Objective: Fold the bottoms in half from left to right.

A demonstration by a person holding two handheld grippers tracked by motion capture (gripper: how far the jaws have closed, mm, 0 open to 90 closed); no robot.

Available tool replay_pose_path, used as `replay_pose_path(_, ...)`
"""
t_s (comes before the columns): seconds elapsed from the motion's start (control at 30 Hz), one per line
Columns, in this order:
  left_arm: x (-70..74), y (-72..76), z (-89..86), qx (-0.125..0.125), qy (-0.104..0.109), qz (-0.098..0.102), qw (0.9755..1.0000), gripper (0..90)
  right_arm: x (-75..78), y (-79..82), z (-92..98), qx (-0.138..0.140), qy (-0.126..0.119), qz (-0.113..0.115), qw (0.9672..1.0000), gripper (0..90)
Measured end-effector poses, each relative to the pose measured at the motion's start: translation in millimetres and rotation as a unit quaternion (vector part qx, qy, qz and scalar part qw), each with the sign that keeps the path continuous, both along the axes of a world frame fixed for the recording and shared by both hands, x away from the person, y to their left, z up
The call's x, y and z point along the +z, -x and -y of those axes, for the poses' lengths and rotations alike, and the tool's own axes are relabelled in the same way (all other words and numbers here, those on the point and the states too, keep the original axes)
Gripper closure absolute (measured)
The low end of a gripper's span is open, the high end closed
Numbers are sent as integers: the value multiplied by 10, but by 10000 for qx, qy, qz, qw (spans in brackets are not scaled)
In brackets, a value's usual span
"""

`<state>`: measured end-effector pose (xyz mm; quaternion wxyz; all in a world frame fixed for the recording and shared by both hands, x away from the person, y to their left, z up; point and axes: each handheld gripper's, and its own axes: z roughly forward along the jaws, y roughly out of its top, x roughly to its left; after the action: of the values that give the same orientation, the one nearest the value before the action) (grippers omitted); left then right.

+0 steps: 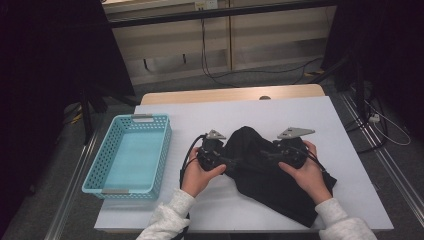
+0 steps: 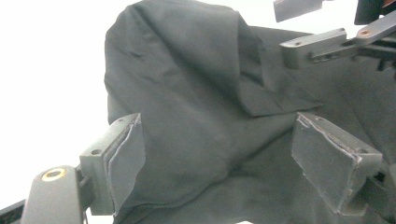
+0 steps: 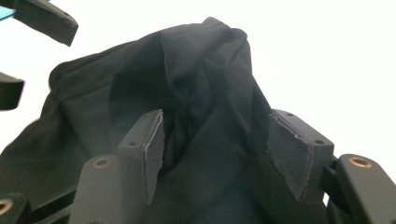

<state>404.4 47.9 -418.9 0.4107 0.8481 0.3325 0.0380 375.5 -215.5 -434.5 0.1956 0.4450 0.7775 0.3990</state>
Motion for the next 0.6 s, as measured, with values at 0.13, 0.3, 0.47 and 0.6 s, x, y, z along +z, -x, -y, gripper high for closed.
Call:
replay_pose_path(0.13,3,-21,-33,65,-11,7,10000,162,-12,-77,-81,38,-61,-36,10000,366)
replay_pose_path(0.3,-2,-37,-71,110,-21,3,9999,159,-112,-235,-126,-238,-83,-177,9995,520)
replay_pose_path(0.47,-4,-58,-112,188,-15,2,9998,159,-149,-312,-98,-265,-405,-254,9985,654)
replay_pose_path(0.6,-21,-83,-169,297,18,-14,9996,159,-164,-327,-65,-329,-537,-430,9971,837)
